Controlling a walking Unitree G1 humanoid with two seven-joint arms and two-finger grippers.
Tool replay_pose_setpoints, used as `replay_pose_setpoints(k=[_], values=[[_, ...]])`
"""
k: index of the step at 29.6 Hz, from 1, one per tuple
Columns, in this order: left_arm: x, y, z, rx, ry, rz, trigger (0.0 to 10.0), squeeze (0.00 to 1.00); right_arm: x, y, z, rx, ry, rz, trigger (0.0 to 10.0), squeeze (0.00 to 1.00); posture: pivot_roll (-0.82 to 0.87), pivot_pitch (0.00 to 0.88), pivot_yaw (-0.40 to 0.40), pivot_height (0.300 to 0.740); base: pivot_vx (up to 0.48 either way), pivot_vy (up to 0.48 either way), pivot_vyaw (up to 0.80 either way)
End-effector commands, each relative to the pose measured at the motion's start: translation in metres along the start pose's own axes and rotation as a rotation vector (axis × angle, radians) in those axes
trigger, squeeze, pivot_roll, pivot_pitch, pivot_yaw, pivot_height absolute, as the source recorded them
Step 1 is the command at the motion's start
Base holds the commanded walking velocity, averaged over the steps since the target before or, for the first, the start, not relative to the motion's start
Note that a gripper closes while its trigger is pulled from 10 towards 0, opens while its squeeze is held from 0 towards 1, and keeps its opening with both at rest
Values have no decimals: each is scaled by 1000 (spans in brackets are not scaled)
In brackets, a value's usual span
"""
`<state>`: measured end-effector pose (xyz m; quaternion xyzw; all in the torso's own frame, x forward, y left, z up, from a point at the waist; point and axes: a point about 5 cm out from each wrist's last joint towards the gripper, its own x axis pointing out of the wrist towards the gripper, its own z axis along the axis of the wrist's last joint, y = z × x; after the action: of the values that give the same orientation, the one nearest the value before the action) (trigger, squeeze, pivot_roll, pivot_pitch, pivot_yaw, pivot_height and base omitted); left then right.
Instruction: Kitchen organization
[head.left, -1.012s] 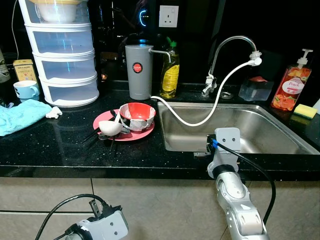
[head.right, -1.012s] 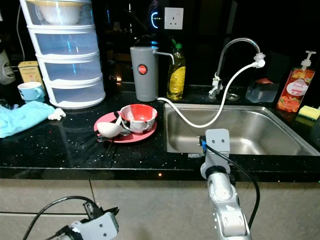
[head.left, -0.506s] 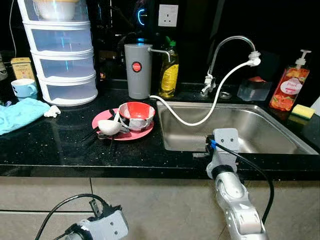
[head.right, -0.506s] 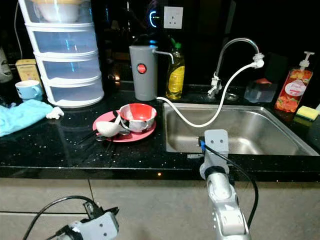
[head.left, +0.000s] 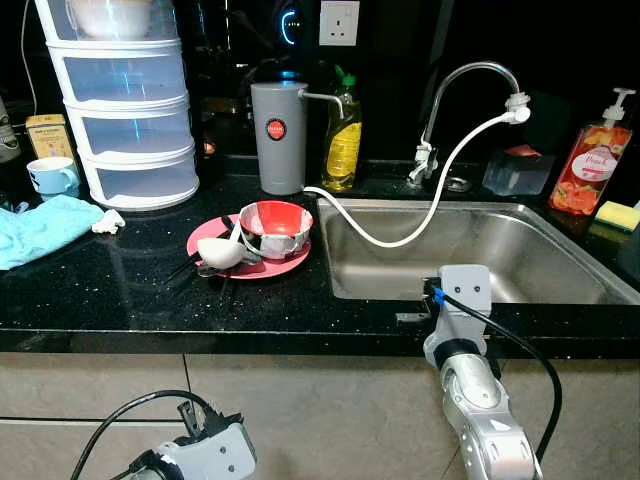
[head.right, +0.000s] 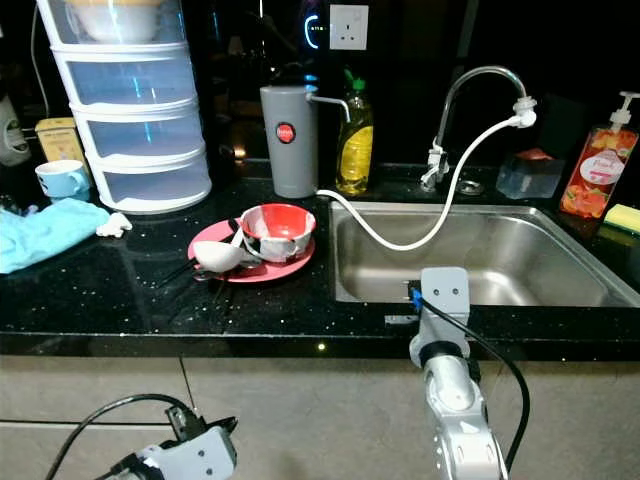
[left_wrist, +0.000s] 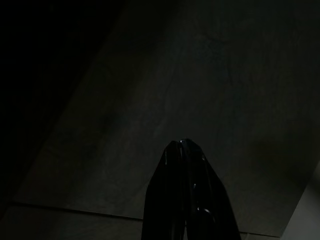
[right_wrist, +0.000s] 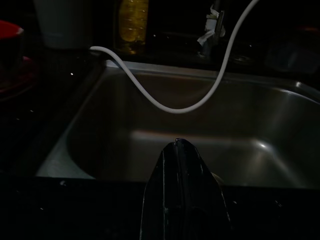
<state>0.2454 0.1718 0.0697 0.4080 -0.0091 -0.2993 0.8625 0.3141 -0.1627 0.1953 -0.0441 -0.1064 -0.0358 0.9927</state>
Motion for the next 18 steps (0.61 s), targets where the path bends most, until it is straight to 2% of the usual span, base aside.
replay_pose_setpoints(k=[1, 11, 16, 18], values=[[-1, 2, 0, 8, 5, -4, 10000, 0, 1, 1, 2, 6, -4, -4, 10000, 0, 7, 77, -12, 740, 0, 0, 0], [-2, 3, -1, 8, 6, -3, 10000, 0, -2, -5, 2, -5, -3, -20, 10000, 0, -23, 73, -8, 740, 0, 0, 0], [-1, -6, 7, 5, 1, 4, 10000, 0, -2, -6, 1, -7, 0, -22, 10000, 0, -19, 70, -17, 740, 0, 0, 0], [-3, -8, 5, -66, 44, 41, 10000, 0, -2, -4, 1, -8, 0, -18, 10000, 0, -33, 69, -16, 740, 0, 0, 0]])
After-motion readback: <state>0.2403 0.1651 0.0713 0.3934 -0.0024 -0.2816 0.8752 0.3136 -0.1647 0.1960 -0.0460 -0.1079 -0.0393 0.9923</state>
